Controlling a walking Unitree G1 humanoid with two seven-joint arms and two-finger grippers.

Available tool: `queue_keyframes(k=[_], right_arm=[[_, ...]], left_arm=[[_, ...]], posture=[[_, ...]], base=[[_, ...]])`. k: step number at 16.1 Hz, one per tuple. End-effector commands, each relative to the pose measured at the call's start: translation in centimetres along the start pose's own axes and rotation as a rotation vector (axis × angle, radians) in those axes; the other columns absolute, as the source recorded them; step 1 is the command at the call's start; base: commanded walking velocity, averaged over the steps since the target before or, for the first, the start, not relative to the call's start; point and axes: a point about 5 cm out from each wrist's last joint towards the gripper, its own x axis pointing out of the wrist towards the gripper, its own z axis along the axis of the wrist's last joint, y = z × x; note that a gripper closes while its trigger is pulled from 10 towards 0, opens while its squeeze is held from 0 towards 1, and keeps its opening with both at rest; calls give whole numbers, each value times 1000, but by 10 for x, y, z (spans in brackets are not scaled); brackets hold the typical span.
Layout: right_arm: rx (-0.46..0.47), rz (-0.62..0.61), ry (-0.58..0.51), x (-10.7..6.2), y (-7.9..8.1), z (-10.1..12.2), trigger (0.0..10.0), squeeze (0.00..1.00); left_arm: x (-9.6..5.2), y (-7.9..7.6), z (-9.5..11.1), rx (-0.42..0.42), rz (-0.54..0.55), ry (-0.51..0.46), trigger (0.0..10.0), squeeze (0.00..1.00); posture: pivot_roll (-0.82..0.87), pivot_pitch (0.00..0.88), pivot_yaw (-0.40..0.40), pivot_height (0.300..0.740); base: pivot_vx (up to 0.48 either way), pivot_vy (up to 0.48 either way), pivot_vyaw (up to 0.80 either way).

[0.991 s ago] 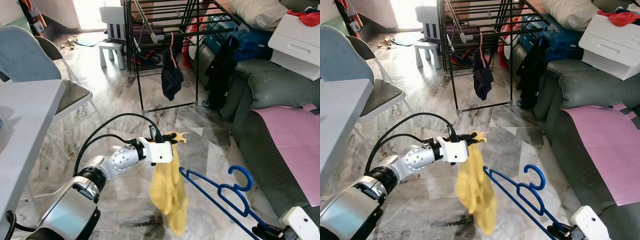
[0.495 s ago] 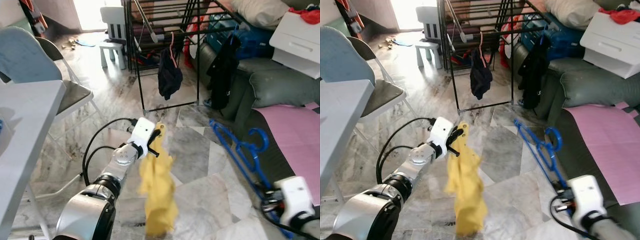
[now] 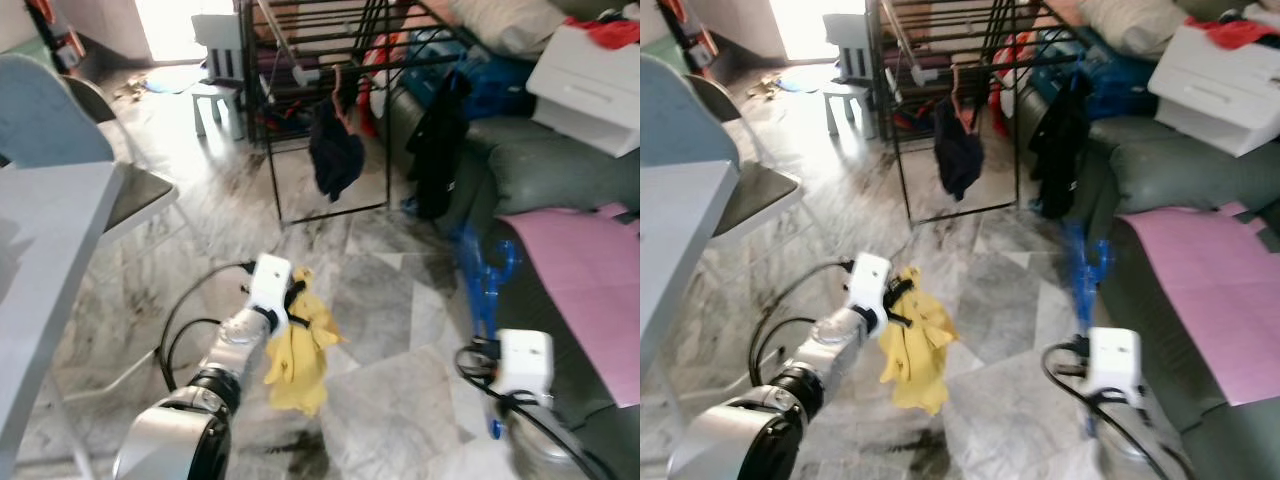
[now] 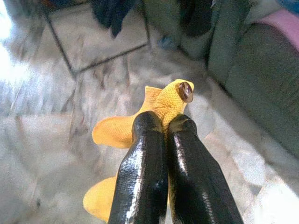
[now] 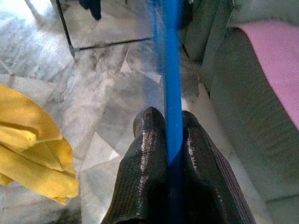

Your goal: Hang hanger

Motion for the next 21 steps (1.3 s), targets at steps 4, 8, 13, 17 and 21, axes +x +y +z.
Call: queue_keyframes(k=[4,8,13,17,21], right_arm=[[98,-168,-20,10,2,-2,10000,0],[130,-205,-36,9,-2,-2,10000,0],[144,-248,-26,1,-4,-11,10000,0],[104,-206,-24,-2,5,-14,10000,0],[92,-197,-26,-3,8,-14,10000,0]], left_arm=[[-3,-3,-12,-61,-25,48,10000,0],[2,-12,-1,-131,-96,12,10000,0],[4,-15,6,-129,-133,-1,10000,0],[5,-14,10,-141,-145,-13,10000,0],[5,-16,11,-143,-168,-25,10000,0]], posture=[[-47,0,-13,740],[-63,0,-10,740],[-81,0,4,740],[-74,0,-11,740],[-66,0,-13,740]], base=[[0,0,0],[0,0,-181],[0,96,-785],[0,243,-641],[0,315,0]])
